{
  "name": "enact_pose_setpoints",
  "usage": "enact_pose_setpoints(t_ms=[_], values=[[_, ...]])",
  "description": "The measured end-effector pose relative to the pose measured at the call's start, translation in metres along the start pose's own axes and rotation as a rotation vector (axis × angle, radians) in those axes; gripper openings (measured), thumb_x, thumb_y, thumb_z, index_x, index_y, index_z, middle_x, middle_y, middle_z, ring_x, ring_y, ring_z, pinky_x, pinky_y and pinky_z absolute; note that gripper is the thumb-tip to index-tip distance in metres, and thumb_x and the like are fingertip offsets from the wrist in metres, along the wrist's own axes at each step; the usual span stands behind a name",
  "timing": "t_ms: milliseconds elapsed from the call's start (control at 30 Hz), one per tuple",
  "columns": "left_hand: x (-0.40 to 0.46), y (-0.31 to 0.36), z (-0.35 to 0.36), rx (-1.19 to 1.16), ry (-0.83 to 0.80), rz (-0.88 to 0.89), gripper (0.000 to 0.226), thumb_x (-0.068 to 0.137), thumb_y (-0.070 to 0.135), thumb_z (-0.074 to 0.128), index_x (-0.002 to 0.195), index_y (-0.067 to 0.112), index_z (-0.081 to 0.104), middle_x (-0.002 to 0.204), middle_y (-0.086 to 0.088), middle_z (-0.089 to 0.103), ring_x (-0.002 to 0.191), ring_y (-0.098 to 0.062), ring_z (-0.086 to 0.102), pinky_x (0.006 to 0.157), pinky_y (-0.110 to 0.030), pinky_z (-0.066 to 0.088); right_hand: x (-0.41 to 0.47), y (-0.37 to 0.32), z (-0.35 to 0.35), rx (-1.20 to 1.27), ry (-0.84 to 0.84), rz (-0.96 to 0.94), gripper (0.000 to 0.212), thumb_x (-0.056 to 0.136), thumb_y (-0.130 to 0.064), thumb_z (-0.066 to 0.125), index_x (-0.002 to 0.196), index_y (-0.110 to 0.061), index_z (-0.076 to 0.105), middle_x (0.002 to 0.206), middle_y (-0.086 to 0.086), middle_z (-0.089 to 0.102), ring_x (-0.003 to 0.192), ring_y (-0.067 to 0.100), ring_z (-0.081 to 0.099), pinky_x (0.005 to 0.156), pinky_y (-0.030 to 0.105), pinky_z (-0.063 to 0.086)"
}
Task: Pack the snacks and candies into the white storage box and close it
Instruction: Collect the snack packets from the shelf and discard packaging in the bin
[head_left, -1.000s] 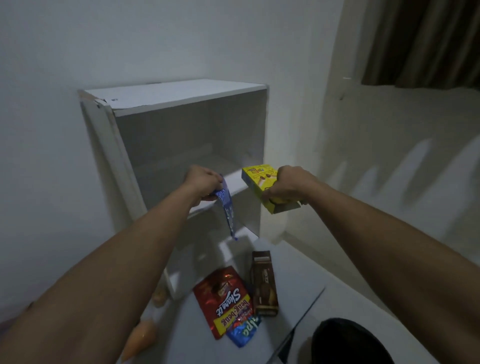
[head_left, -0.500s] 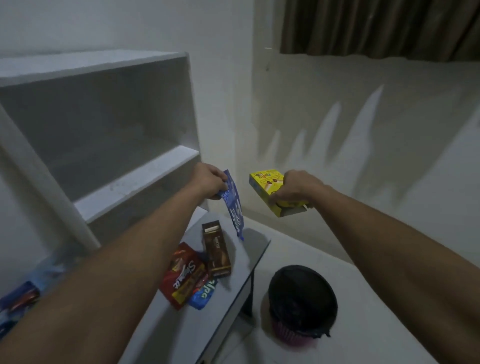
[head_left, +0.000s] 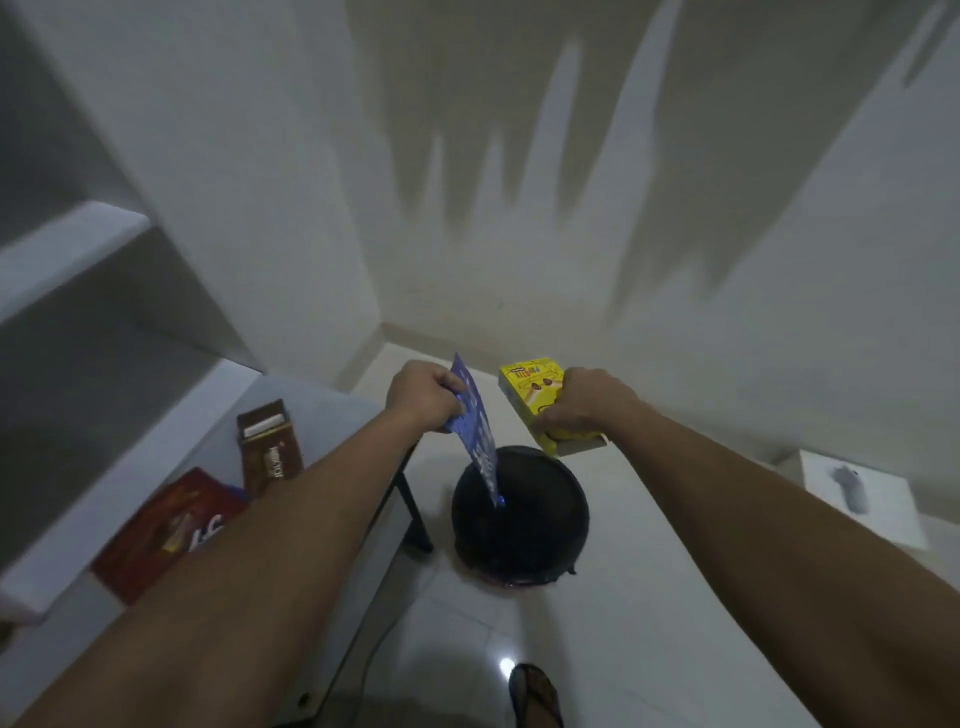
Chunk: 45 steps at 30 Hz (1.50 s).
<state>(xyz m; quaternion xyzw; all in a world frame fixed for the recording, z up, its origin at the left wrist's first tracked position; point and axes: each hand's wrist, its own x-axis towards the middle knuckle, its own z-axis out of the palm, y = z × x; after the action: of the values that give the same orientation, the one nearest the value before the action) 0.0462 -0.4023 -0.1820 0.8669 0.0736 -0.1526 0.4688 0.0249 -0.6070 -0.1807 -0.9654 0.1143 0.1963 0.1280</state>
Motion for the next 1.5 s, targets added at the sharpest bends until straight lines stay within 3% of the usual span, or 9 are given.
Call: enact_pose_setpoints(t_ms=[200,400,533,700,967,1167,1333,1500], values=[[0.054,-0.050,0.089,0.077,-0.045,-0.050,0.015,0.074,0.001,0.076,0.084,0.011,0.073,0.103,-0.014,0.070,0.088,-0.031,0.068,0.078,-0.043,0.059,0.066,0.059,0.071,0.032,-0.071,0.081,0.077,0.064,-0.063,0.069,0.122,-0.016,0.048,0.113,0.007,0.059,0.102,0.028,0.060,0.072,0.032,0.043],[0.091,-0.121,0.157,0.175,-0.124,-0.116,0.026,0.077,0.005,0.072,0.102,0.004,0.072,0.110,-0.012,0.068,0.098,-0.025,0.064,0.086,-0.031,0.053,0.116,0.094,0.160,0.054,-0.163,0.180,0.081,0.064,-0.063,0.070,0.125,-0.017,0.044,0.117,0.008,0.057,0.108,0.031,0.058,0.078,0.035,0.043],[0.114,-0.172,0.191,0.277,-0.178,-0.129,0.032,0.079,0.010,0.069,0.111,0.006,0.070,0.118,-0.013,0.064,0.107,-0.028,0.061,0.089,-0.031,0.050,0.145,0.111,0.224,0.080,-0.215,0.206,0.080,0.067,-0.060,0.068,0.129,-0.016,0.043,0.118,0.008,0.055,0.108,0.031,0.058,0.082,0.037,0.046],[0.139,-0.235,0.230,0.306,-0.232,-0.140,0.030,0.079,0.010,0.070,0.109,0.008,0.071,0.115,-0.012,0.067,0.102,-0.028,0.062,0.091,-0.040,0.052,0.179,0.127,0.301,0.096,-0.280,0.211,0.084,0.067,-0.061,0.069,0.131,-0.016,0.041,0.123,0.010,0.054,0.110,0.031,0.057,0.082,0.039,0.047],[0.170,-0.312,0.276,0.305,-0.254,-0.181,0.039,0.081,0.013,0.071,0.120,0.008,0.065,0.124,-0.013,0.062,0.114,-0.028,0.056,0.101,-0.038,0.045,0.222,0.140,0.391,0.117,-0.327,0.218,0.087,0.069,-0.061,0.069,0.135,-0.016,0.037,0.124,0.010,0.053,0.112,0.031,0.055,0.083,0.040,0.046],[0.186,-0.326,0.287,0.283,-0.315,-0.187,0.056,0.080,0.019,0.074,0.133,0.015,0.054,0.138,-0.009,0.051,0.124,-0.025,0.049,0.107,-0.040,0.041,0.237,0.141,0.406,0.137,-0.331,0.210,0.102,0.068,-0.071,0.067,0.144,-0.015,0.028,0.139,0.016,0.042,0.124,0.037,0.048,0.095,0.048,0.045],[0.176,-0.307,0.270,0.283,-0.373,-0.230,0.069,0.079,0.026,0.076,0.139,0.010,0.045,0.143,-0.011,0.046,0.128,-0.028,0.045,0.107,-0.038,0.040,0.225,0.136,0.378,0.160,-0.295,0.212,0.092,0.075,-0.066,0.062,0.143,-0.012,0.031,0.141,0.017,0.041,0.126,0.039,0.045,0.101,0.049,0.043],[0.158,-0.233,0.221,0.309,-0.355,-0.148,0.049,0.080,0.023,0.074,0.122,0.003,0.059,0.129,-0.013,0.056,0.117,-0.027,0.053,0.096,-0.032,0.043,0.203,0.113,0.293,0.179,-0.242,0.145,0.081,0.072,-0.062,0.066,0.134,-0.015,0.044,0.123,0.012,0.057,0.108,0.033,0.058,0.088,0.041,0.052]])
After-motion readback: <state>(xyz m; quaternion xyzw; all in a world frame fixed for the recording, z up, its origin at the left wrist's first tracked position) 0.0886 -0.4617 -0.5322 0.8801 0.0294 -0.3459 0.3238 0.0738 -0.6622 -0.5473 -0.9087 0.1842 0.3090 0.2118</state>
